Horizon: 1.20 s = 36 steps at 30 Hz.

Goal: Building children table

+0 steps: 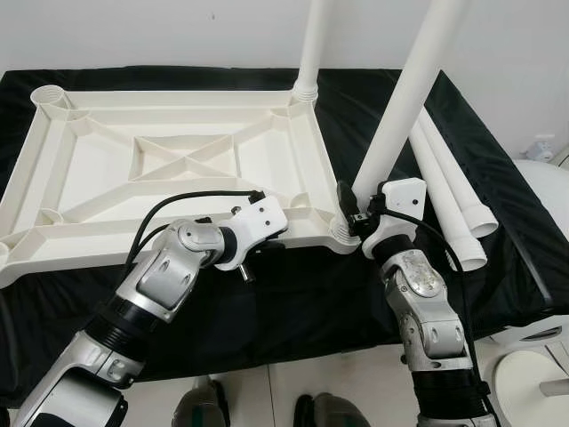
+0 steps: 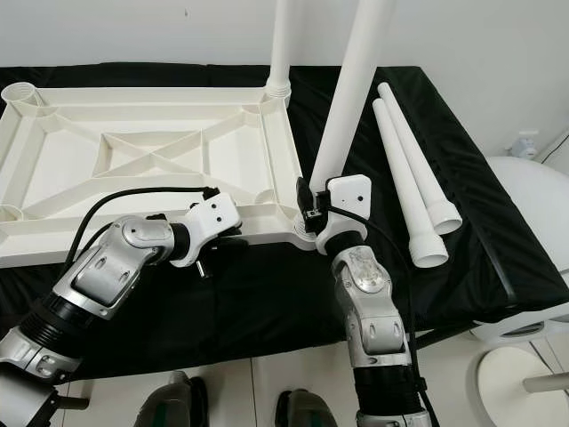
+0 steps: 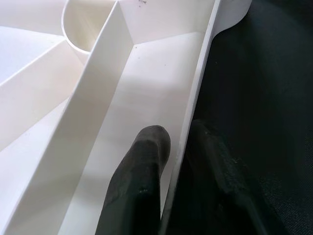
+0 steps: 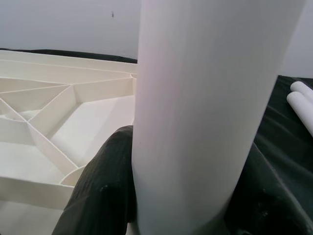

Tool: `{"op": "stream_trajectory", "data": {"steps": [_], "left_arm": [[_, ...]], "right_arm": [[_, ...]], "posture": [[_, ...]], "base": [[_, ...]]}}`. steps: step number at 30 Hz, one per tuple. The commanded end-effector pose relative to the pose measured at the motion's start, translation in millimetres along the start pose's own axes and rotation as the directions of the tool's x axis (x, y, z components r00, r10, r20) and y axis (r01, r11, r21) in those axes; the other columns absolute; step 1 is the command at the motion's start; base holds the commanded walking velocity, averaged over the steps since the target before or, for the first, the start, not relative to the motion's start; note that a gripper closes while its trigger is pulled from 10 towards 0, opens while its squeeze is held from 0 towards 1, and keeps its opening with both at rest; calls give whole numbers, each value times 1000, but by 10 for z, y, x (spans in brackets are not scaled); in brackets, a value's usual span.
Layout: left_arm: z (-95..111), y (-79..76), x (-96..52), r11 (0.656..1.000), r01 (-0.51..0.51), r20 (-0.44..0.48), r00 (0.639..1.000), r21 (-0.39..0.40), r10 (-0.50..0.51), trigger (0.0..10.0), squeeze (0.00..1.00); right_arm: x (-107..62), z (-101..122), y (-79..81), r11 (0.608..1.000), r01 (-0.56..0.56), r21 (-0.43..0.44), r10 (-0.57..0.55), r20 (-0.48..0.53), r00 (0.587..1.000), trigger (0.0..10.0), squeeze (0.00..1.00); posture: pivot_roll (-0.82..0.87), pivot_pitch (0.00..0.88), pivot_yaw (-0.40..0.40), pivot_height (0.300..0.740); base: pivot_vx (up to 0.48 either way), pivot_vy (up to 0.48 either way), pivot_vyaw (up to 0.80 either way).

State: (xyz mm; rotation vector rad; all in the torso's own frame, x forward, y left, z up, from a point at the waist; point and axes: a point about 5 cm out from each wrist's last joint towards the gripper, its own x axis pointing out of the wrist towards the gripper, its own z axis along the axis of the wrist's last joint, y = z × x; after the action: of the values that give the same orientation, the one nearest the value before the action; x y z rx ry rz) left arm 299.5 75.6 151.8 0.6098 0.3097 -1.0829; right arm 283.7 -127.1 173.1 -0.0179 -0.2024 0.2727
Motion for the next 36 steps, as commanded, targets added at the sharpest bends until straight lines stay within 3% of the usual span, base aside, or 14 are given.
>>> {"op": "stream_trajectory", "data": {"steps": [1, 5, 14, 18, 19, 21, 23, 26, 32, 36], "left_arm": [[279, -92, 47, 997, 26, 106, 994, 66, -33, 10000, 0], [282, -88, 49, 998, 25, 107, 994, 64, -31, 10000, 0], [278, -88, 43, 998, 23, 105, 994, 63, -29, 10000, 0], [279, -81, 40, 998, 23, 104, 994, 64, -29, 10000, 0], [279, -81, 40, 998, 23, 104, 994, 64, -29, 10000, 0], [279, -80, 39, 998, 23, 103, 994, 65, -30, 10000, 0], [279, -80, 38, 998, 23, 103, 994, 65, -30, 10000, 0], [280, -80, 38, 998, 25, 104, 994, 65, -32, 10000, 0], [285, -79, 42, 997, 25, 105, 994, 66, -32, 10000, 0], [288, -76, 42, 998, 24, 106, 994, 65, -31, 10000, 0]], "right_arm": [[-25, -85, 155, 994, -107, -25, 106, -41, 994, 10000, 0], [-57, -70, 229, 983, -176, -60, 174, -30, 984, 10000, 0], [-65, -90, 219, 982, -172, -78, 170, -38, 985, 10000, 0], [-30, -126, 30, 992, -54, 113, 60, -57, 997, 10000, 0], [-30, -126, 30, 992, -54, 113, 60, -57, 997, 10000, 0], [-24, -136, -102, 977, 14, 214, -2, -59, 998, 10000, 0], [-25, -140, -145, 972, 34, 231, -22, -58, 998, 10000, 0], [-26, -155, -227, 975, 63, 212, -51, -63, 997, 10000, 0], [-17, -145, -193, 978, 42, 205, -30, -58, 998, 10000, 0], [-22, -127, -97, 983, -72, 170, 80, -42, 996, 10000, 0]], "posture": [[15, 99, -33, 740], [16, 102, -34, 740], [17, 105, -30, 740], [18, 108, -29, 740], [18, 108, -29, 740], [15, 108, -27, 740], [15, 108, -27, 740], [14, 108, -26, 740], [15, 107, -27, 740], [18, 106, -27, 740]], "base": [[0, 0, 0], [0, 0, 0], [0, 0, 0], [0, 0, 0], [0, 0, 0], [0, 0, 0], [0, 0, 0], [0, 0, 0], [0, 0, 0], [0, 0, 0]]}}
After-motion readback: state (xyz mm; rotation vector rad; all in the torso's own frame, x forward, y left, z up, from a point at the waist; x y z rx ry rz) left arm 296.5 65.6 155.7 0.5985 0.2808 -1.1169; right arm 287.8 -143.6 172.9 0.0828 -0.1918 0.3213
